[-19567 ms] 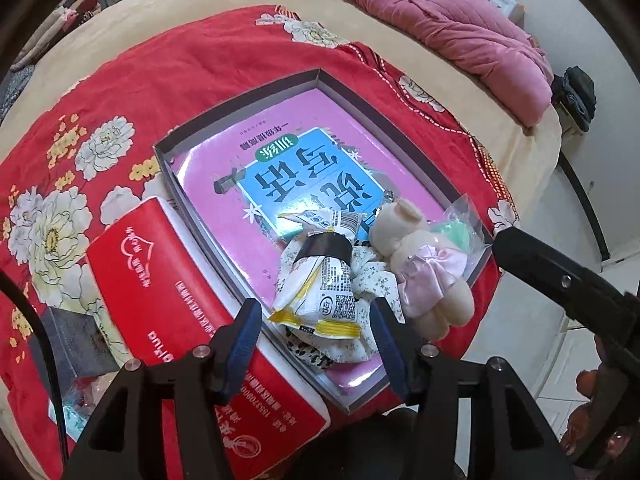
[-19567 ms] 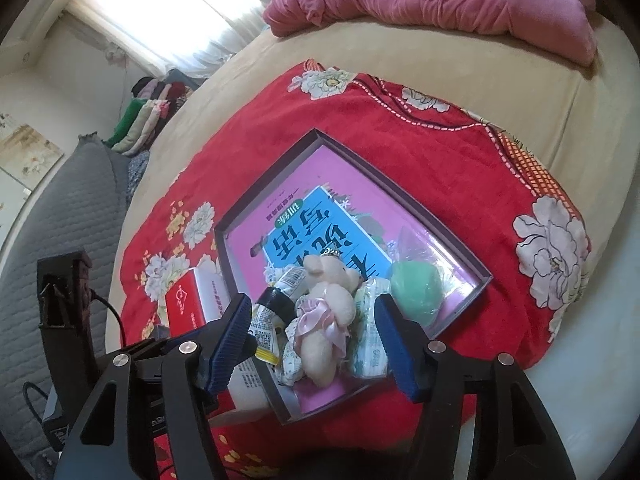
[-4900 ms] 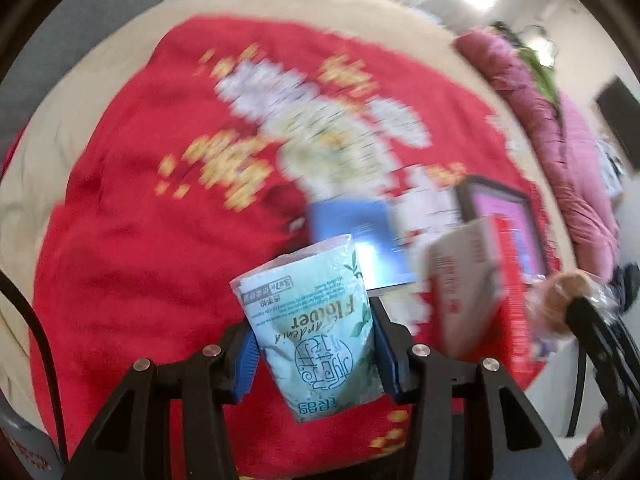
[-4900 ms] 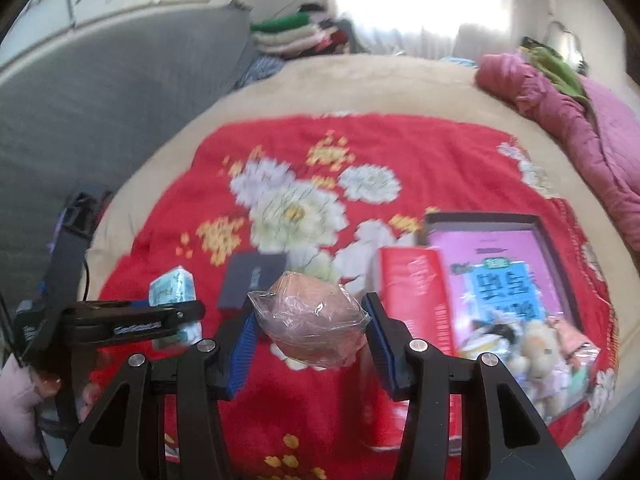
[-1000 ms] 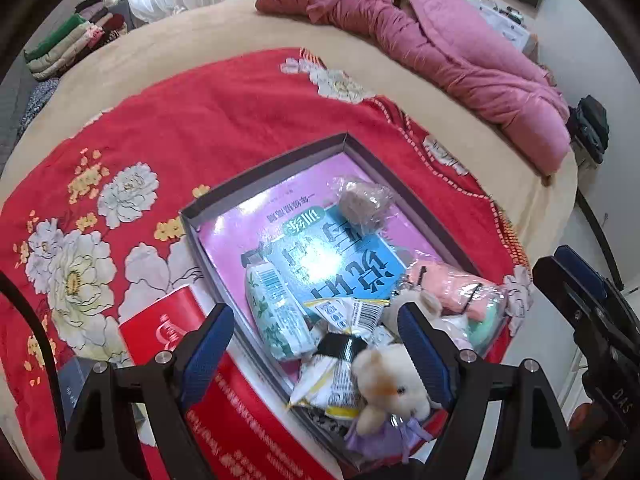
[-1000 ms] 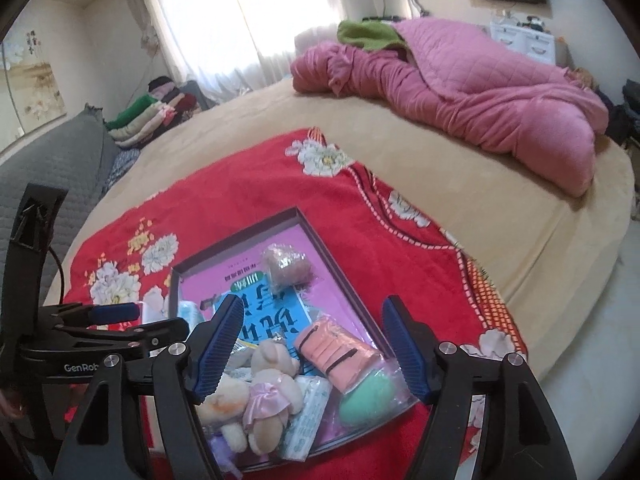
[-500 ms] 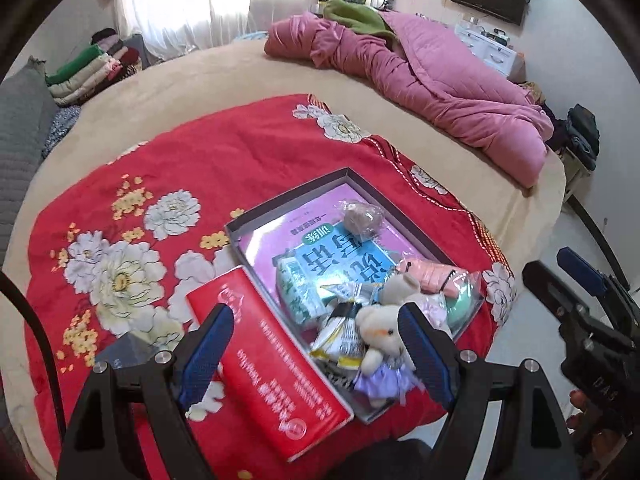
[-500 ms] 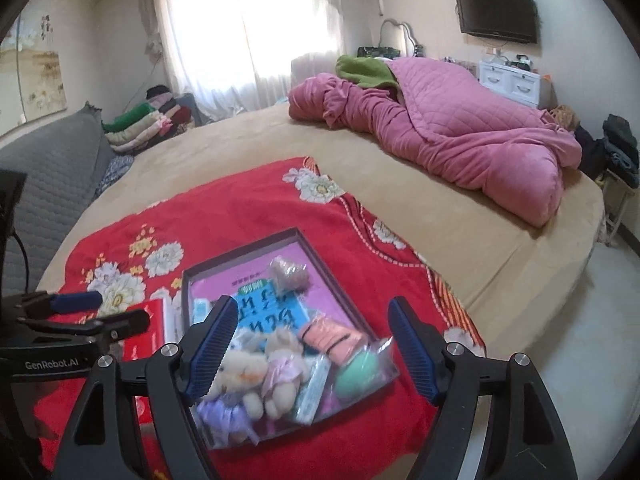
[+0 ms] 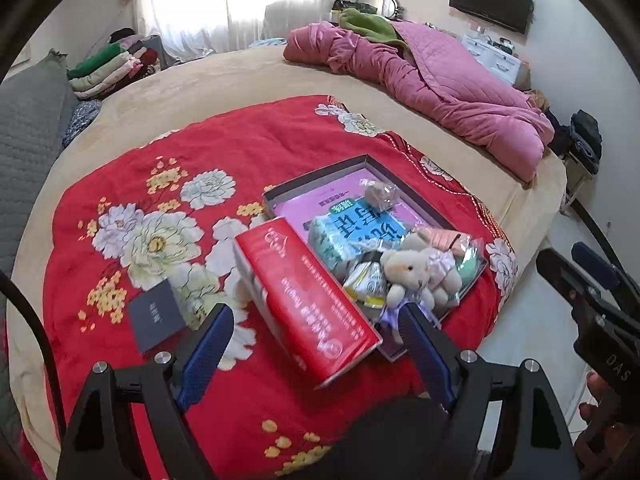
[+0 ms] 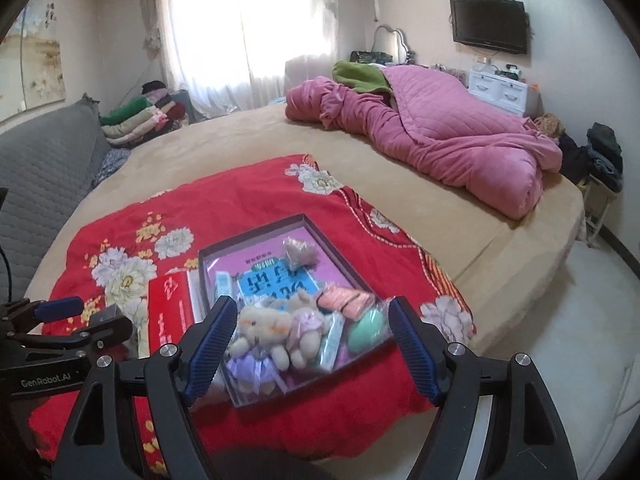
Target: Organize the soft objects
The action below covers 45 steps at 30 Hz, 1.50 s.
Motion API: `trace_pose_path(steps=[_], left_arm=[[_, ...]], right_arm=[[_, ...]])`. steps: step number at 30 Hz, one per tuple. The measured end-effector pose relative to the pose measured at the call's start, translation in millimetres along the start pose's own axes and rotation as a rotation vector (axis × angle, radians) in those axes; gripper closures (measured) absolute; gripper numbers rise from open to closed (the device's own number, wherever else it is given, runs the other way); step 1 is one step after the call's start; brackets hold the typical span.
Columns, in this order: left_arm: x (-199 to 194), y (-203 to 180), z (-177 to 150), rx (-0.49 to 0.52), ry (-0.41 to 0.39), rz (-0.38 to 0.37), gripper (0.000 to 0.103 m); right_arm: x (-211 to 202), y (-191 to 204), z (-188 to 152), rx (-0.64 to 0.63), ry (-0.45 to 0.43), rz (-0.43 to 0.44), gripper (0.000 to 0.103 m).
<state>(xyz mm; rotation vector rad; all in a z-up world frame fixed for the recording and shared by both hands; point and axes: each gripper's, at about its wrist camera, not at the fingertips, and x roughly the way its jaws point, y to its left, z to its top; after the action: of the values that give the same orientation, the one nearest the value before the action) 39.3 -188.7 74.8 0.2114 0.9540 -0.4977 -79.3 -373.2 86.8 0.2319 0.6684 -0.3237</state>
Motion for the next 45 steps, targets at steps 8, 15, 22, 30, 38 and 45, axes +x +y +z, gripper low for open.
trace_pose_path(steps=[8, 15, 22, 30, 38, 45], left_arm=[[-17.7, 14.2, -35.0, -0.019, -0.015, 0.013, 0.019], [-20.1, 18.2, -58.8, -0.017, 0.002, 0.042, 0.019], [-18.3, 19.0, -81.7, -0.028, 0.024, 0.050, 0.019], [-17.0, 19.1, -95.3, -0.037, 0.042, 0.058, 0.019], [-16.4, 19.3, -97.9, -0.042, 0.046, 0.071, 0.019], [-15.1, 19.3, -97.6, -0.040, 0.055, 0.075, 0.019]], right_arm=[[-19.6, 24.4, -44.5, 0.031, 0.060, 0.022, 0.024], [-33.1, 45.4, -85.8, 0.006, 0.083, 0.009, 0.024], [-39.8, 48.5, -91.9, -0.008, 0.074, 0.013, 0.024], [-42.8, 46.0, -90.6, 0.003, 0.061, 0.013, 0.024], [-41.3, 46.0, -92.0, 0.004, 0.060, 0.013, 0.024], [-38.7, 44.0, -93.9, 0.012, 0.068, 0.012, 0.024]])
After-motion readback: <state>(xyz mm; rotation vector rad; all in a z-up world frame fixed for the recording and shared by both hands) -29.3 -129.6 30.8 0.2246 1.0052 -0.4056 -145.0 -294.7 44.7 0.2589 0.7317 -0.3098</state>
